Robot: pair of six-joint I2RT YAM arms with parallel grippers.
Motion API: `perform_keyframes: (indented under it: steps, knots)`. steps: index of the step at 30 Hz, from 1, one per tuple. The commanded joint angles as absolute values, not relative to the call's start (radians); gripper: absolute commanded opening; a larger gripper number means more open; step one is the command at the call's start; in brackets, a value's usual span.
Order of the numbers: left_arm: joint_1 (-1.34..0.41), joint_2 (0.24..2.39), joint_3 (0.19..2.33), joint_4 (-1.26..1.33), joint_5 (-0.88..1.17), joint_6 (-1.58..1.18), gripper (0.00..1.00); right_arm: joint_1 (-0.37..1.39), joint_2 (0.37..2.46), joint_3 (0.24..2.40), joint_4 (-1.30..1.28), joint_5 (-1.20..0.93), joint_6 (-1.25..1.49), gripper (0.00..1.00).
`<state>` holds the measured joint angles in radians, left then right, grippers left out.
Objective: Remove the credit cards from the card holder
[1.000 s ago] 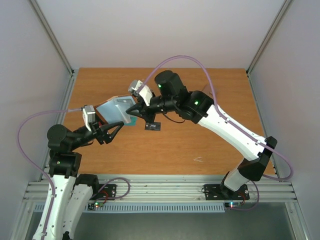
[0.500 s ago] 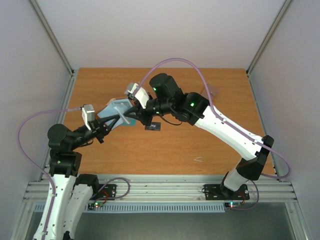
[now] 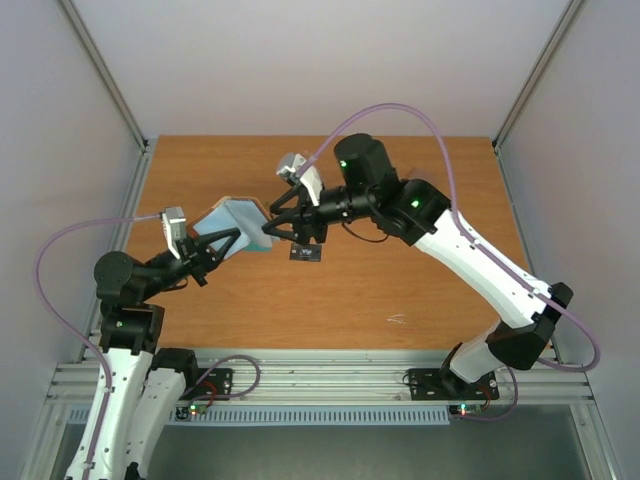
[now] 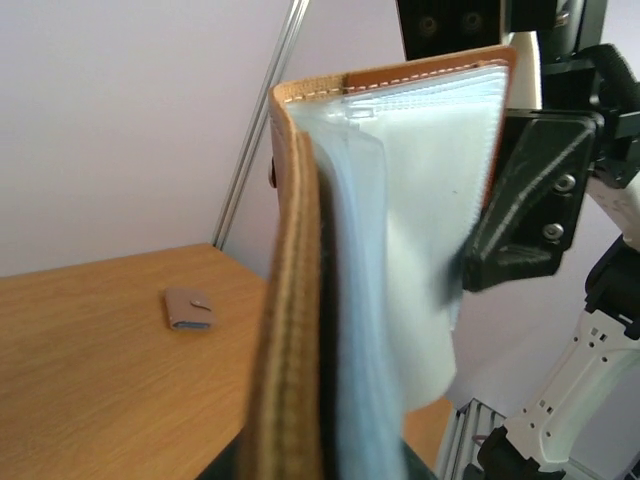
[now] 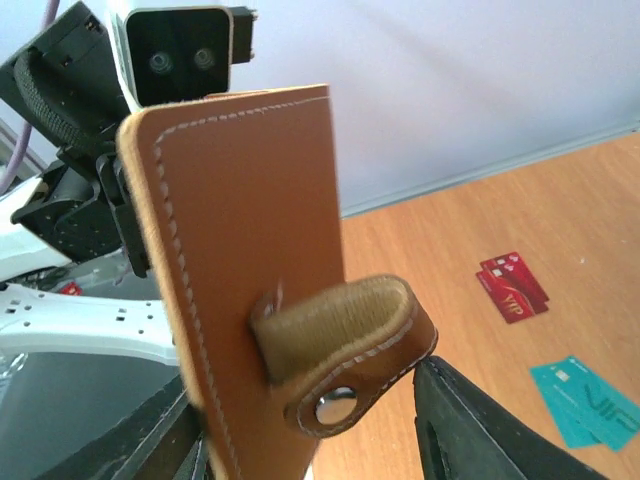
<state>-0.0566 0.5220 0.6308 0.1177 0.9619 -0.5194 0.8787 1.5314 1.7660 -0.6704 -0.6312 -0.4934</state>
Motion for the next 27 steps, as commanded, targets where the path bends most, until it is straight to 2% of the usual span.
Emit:
perform_keyframes:
  steps: [1, 4, 16, 19, 27]
  knots:
    - [-0.058, 0.521, 0.629, 0.242, 0.976, -0.584, 0.0, 0.833, 1.478, 1.752, -0.706, -0.699, -0.503, 0.51]
    - [-0.058, 0.519, 0.636, 0.238, 0.988, -0.567, 0.0, 0.82, 1.479, 1.757, -0.727, -0.671, -0.499, 0.43]
    - [-0.058, 0.519, 0.635, 0.234, 0.997, -0.554, 0.0, 0.827, 1.532, 1.786, -0.738, -0.545, -0.474, 0.35]
    - [-0.059, 0.517, 0.635, 0.233, 1.001, -0.554, 0.0, 0.838, 1.563, 1.8, -0.718, -0.55, -0.463, 0.37]
    - [-0.059, 0.521, 0.637, 0.207, 0.994, -0.534, 0.0, 0.895, 1.649, 1.884, -0.716, -0.649, -0.476, 0.51]
